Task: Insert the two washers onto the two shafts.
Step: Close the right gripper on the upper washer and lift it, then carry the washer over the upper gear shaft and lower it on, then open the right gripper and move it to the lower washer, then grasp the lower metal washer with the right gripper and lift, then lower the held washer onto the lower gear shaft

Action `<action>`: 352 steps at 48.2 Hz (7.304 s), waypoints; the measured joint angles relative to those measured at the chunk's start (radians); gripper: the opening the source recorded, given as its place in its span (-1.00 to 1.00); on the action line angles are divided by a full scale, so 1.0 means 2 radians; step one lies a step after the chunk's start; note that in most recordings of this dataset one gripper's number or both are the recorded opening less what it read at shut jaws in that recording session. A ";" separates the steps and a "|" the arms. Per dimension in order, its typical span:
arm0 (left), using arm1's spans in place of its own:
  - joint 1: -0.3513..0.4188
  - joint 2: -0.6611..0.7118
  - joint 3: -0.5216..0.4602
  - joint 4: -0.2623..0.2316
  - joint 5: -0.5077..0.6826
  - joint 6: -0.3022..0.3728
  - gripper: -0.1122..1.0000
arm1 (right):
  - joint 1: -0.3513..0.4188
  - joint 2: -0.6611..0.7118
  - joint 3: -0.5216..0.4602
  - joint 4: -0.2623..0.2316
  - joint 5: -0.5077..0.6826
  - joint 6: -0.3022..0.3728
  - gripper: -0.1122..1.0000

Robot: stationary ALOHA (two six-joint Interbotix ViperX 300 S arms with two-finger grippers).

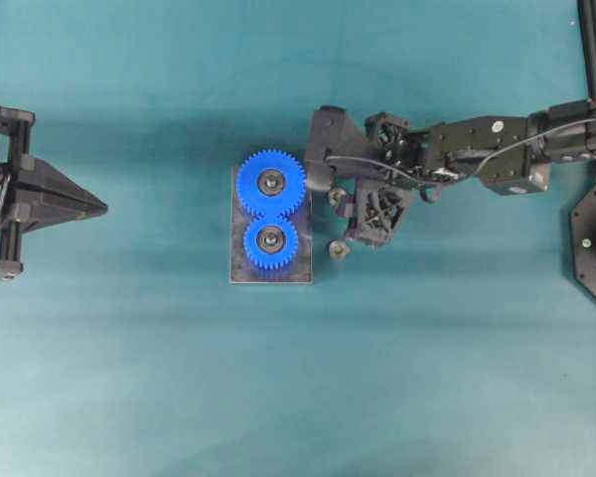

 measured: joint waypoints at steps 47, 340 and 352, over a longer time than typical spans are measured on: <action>0.000 -0.001 0.000 0.001 -0.006 0.000 -0.79 | 0.005 -0.077 -0.090 0.001 0.097 0.000 -0.25; 0.000 -0.005 0.002 0.001 -0.030 -0.010 -0.79 | 0.078 0.001 -0.160 0.001 0.100 0.038 -0.24; 0.000 -0.005 0.002 0.000 -0.030 -0.010 -0.79 | 0.084 0.001 -0.161 0.002 0.113 0.038 -0.24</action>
